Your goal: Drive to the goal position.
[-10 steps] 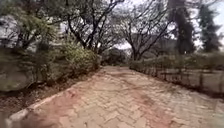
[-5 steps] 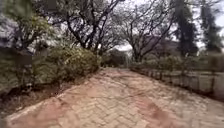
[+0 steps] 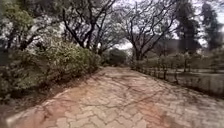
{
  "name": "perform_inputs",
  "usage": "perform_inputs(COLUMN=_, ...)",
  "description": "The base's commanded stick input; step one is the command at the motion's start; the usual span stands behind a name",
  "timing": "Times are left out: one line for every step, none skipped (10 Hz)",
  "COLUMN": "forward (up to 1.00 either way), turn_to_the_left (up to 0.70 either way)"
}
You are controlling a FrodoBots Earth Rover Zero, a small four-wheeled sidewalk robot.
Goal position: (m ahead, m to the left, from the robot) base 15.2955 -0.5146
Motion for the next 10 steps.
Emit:
perform_inputs(forward=0.70, turn_to_the_left=0.00)
perform_inputs(forward=0.70, turn_to_the_left=0.00)
perform_inputs(forward=0.70, turn_to_the_left=0.00)
perform_inputs(forward=0.70, turn_to_the_left=0.00)
perform_inputs(forward=0.70, turn_to_the_left=0.00)
perform_inputs(forward=0.70, turn_to_the_left=0.00)
perform_inputs(forward=0.70, turn_to_the_left=0.00)
perform_inputs(forward=0.70, turn_to_the_left=0.00)
perform_inputs(forward=0.70, turn_to_the_left=0.00)
perform_inputs(forward=0.70, turn_to_the_left=0.00)
